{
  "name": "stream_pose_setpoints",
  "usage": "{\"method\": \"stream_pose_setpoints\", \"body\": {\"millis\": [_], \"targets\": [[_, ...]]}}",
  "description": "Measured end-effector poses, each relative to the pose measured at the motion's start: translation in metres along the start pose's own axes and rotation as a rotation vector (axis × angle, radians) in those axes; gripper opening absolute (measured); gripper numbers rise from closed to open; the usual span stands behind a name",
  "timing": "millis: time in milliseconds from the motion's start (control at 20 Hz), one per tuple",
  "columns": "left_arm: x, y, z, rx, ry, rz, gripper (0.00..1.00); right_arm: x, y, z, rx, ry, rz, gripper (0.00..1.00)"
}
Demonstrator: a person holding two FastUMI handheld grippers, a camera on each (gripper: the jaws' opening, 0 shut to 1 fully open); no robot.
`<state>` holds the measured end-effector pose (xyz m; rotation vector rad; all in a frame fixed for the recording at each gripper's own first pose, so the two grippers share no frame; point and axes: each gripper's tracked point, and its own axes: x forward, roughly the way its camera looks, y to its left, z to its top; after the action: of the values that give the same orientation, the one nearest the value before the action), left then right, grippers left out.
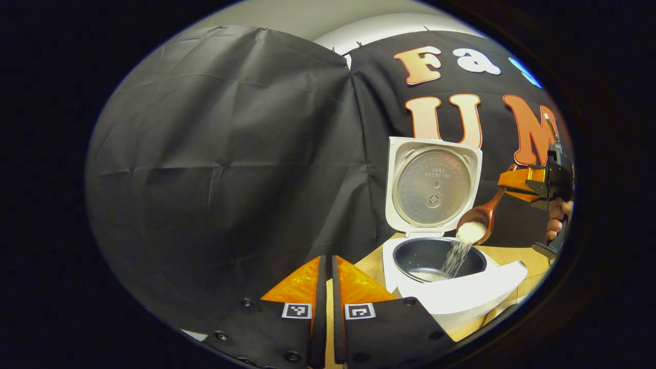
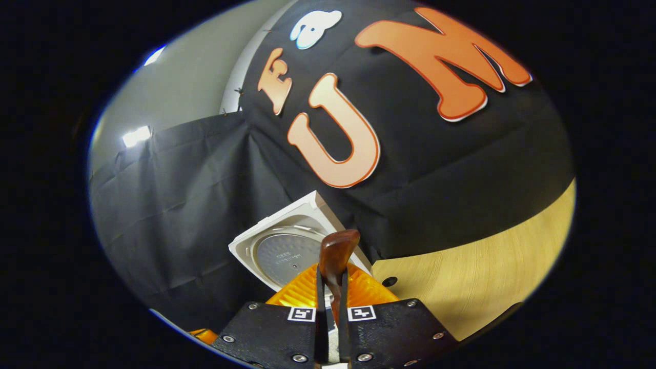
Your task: Close the left gripper, press the button to open the rice cooker; take a wooden spoon from the chopstick holder with the right hand, scoop a spoonful of rice and pour it into the rice cooker, then put the wooden spoon back into the chopstick holder.
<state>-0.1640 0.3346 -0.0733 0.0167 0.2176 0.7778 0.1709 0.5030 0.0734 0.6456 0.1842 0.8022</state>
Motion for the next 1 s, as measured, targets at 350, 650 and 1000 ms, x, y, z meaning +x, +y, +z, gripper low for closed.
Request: {"method": "stream_pose_setpoints", "body": {"millis": [350, 650, 1000], "targets": [[-0.009, 0.004, 0.004, 0.021, -0.003, 0.006, 0.10, 0.000, 0.016, 0.001, -0.215, -0.014, 0.053, 0.08], [-0.012, 0.008, 0.005, 0.029, -0.005, 0.013, 0.10, 0.000, 0.024, -0.003, -0.341, -0.012, 0.111, 0.08], [-0.016, 0.005, 0.008, 0.033, -0.015, 0.006, 0.10, -0.006, 0.041, -0.005, -0.523, -0.022, 0.201, 0.08]]}}
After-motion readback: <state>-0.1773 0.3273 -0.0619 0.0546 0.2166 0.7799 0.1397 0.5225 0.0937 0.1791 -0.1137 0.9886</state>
